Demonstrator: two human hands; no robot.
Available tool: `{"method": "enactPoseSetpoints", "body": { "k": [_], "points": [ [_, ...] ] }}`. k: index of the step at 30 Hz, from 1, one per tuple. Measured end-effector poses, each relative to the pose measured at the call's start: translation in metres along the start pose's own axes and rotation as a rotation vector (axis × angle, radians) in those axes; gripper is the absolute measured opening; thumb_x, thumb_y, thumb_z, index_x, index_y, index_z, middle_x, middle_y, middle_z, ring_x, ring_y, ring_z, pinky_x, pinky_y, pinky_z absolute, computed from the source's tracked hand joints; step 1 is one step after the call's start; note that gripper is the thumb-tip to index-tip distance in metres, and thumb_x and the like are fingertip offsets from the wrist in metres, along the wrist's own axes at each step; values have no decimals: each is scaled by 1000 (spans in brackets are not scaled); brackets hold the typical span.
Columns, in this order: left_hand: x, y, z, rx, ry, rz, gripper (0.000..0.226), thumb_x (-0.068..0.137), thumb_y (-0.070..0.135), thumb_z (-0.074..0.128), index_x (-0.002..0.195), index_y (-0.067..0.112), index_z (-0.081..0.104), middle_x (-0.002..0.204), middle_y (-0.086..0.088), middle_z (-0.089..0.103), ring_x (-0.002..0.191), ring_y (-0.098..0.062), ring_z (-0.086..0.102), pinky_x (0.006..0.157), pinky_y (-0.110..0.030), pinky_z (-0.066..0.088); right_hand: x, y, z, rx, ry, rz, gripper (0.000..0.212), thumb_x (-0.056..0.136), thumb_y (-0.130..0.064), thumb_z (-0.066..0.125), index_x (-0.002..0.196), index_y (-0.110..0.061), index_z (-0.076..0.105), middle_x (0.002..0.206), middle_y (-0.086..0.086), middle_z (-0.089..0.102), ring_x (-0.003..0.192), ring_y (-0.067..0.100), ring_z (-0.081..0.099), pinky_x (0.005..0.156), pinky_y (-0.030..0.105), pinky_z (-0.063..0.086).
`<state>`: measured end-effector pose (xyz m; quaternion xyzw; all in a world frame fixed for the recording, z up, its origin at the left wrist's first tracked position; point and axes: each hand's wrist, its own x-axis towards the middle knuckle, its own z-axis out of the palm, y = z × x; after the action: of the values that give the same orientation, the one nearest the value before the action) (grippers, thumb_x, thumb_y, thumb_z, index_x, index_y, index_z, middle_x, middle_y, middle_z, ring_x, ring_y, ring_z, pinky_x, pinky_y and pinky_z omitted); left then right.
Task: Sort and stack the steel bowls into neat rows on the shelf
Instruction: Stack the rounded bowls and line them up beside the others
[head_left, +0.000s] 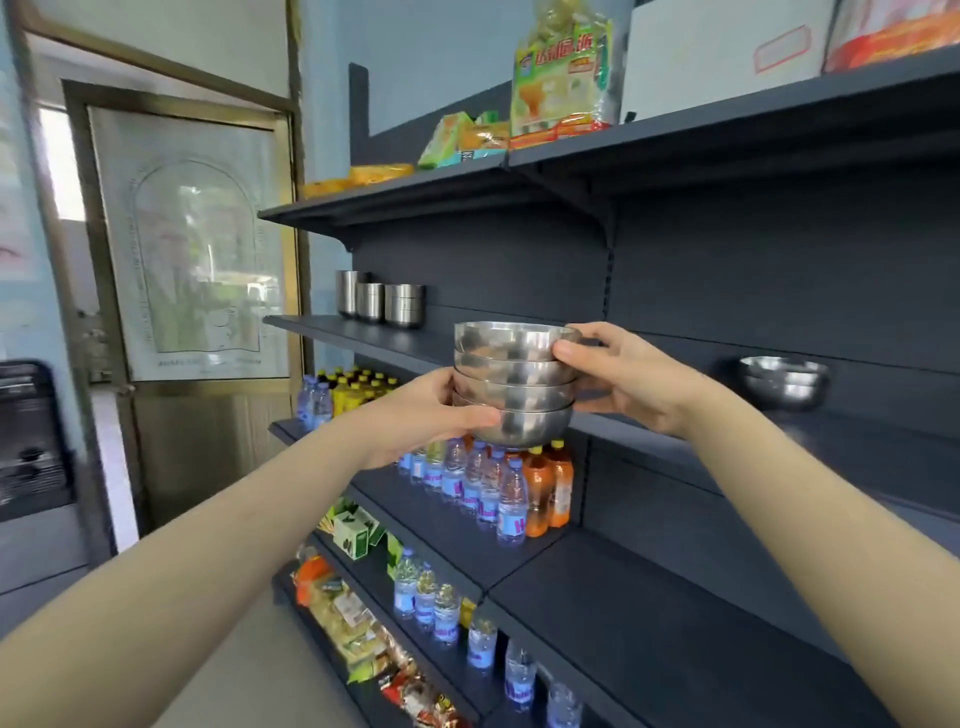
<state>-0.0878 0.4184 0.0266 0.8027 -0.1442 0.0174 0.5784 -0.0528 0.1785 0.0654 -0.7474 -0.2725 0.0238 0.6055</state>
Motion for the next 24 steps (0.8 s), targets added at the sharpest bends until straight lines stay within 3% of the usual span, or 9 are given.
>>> {"method": "enactPoseSetpoints", "body": {
  "k": [10, 19, 24],
  "points": [
    [30, -55, -136, 8, 126, -16, 39, 81, 23, 76, 115, 21, 57, 116, 2, 66, 110, -10, 64, 95, -27, 51, 140, 7, 93, 14, -121, -14, 79, 67, -40, 77, 136, -20, 46, 108, 0, 71, 94, 17, 71, 78, 33, 58],
    [176, -116, -227, -2, 51, 5, 47, 79, 21, 79, 119, 28, 55, 112, 11, 70, 111, -5, 63, 99, -27, 49, 300, 61, 90, 24, -63, -47, 78, 64, -30, 77, 135, -18, 48, 115, 1, 70, 91, 19, 71, 80, 39, 58],
    [264, -156, -276, -78, 68, 35, 74, 56, 39, 88, 121, 26, 56, 113, 11, 71, 114, -9, 62, 107, -36, 43, 398, 84, 90, -5, -41, -46, 71, 66, -27, 75, 133, -21, 51, 110, -2, 73, 92, 19, 71, 78, 36, 58]
  ]
}}
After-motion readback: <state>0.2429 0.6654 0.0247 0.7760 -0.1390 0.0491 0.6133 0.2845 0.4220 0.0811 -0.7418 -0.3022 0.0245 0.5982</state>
